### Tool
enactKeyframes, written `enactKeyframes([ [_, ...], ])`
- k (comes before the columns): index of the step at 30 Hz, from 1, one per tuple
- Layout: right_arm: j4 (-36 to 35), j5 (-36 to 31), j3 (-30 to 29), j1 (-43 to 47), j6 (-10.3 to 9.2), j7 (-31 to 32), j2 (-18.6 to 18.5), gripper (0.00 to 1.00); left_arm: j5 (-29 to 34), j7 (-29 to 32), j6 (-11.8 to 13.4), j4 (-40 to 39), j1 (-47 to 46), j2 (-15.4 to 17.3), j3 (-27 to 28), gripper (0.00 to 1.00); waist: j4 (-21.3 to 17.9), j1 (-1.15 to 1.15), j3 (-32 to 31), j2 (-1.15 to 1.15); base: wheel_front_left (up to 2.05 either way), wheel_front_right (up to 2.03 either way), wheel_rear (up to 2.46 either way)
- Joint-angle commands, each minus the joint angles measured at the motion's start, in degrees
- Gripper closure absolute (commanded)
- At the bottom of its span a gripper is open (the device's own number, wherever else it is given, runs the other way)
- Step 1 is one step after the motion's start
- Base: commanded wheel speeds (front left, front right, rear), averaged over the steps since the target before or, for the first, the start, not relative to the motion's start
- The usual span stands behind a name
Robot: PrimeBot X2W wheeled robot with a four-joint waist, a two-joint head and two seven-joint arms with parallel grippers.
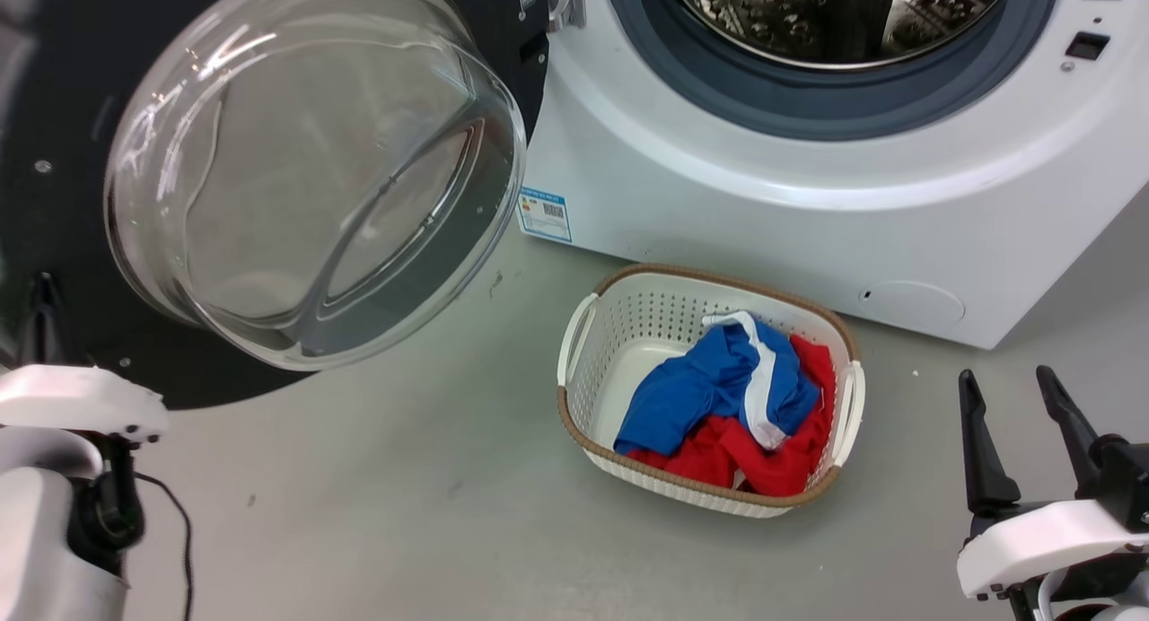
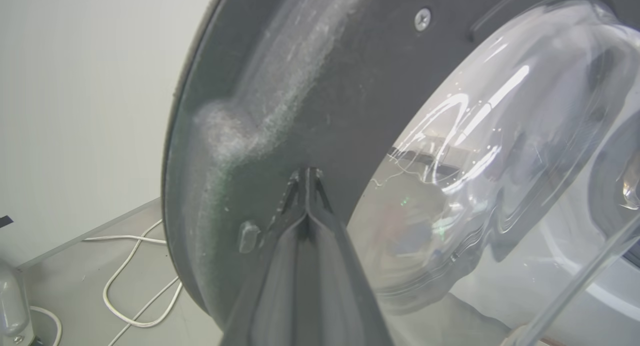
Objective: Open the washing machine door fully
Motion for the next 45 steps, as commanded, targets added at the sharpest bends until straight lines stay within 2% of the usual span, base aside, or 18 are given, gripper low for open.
enactKeyframes([
  [1,0.5,0.1,0.1,0.3,-0.02,-0.4,0.0,0.0,0.9,-0.4,-0.3,-0.8,1.2,-1.0,0.5,1.0,0.0,0.0,-1.3,0.0,0.0,0.0,0.0],
  [9,2.6,0.7,0.6,2.3,-0.02,-1.6,0.8,0.0,4.7,-0.3,0.7,-7.7,7.4,-3.7,0.0,1.0,-0.4,0.0,-6.1,0.0,0.0,0.0,0.0],
  [21,4.4,1.6,2.9,4.2,-0.02,-2.5,1.0,0.0,9.1,0.3,5.7,-23.2,21.8,-7.9,-5.2,1.0,-4.5,0.0,-11.3,0.0,0.0,0.0,0.0],
  [22,4.4,1.5,3.1,4.2,-0.02,-2.5,1.0,0.0,9.3,0.5,5.6,-23.6,22.3,-8.1,-5.8,0.97,-5.1,0.0,-11.4,0.0,0.0,0.0,0.0],
  [23,4.5,1.5,3.3,4.2,-0.02,-2.4,1.0,0.0,9.5,0.6,5.5,-24.0,22.6,-8.5,-6.5,0.77,-5.7,0.0,-11.5,0.0,0.0,0.0,0.0],
  [26,4.5,1.3,3.2,4.2,-0.02,-2.4,1.0,0.0,10.5,1.1,5.1,-24.7,22.1,-9.3,-9.0,0.44,-7.2,0.0,-11.7,0.0,0.0,0.0,0.0],
  [27,4.5,1.1,3.3,4.1,-0.02,-2.4,1.1,0.0,10.8,1.2,5.0,-24.6,21.6,-9.6,-9.6,0.19,-7.8,0.0,-11.7,0.0,0.0,0.0,0.0],
  [28,4.5,1.0,3.5,3.9,-0.02,-2.2,1.1,0.0,11.3,1.4,4.8,-24.3,21.1,-9.5,-10.2,0.05,-8.4,0.0,-11.7,0.0,0.0,0.0,0.0],
  [29,4.5,1.0,3.6,3.7,-0.02,-2.2,1.1,0.0,11.1,1.7,4.5,-24.2,20.7,-9.8,-10.8,0.0,-9.1,0.0,-11.7,0.0,0.0,0.0,0.0],
  [33,4.5,0.8,3.9,3.1,-0.02,-2.2,1.0,0.0,10.9,1.6,3.2,-22.8,19.2,-10.3,-11.8,0.0,-11.8,0.0,-11.8,0.0,0.0,0.0,0.0],
  [37,4.9,0.5,4.6,2.8,-0.03,-2.2,1.0,0.0,12.1,1.7,2.9,-20.8,18.2,-9.8,-13.0,0.0,-14.9,0.0,-12.0,0.0,0.0,0.0,0.0],
  [45,5.6,0.2,5.4,2.9,-0.02,-2.4,1.0,0.0,14.2,2.1,3.5,-16.7,17.7,-9.7,-15.2,0.0,-19.0,0.0,-12.3,0.0,0.0,0.0,0.0],
])
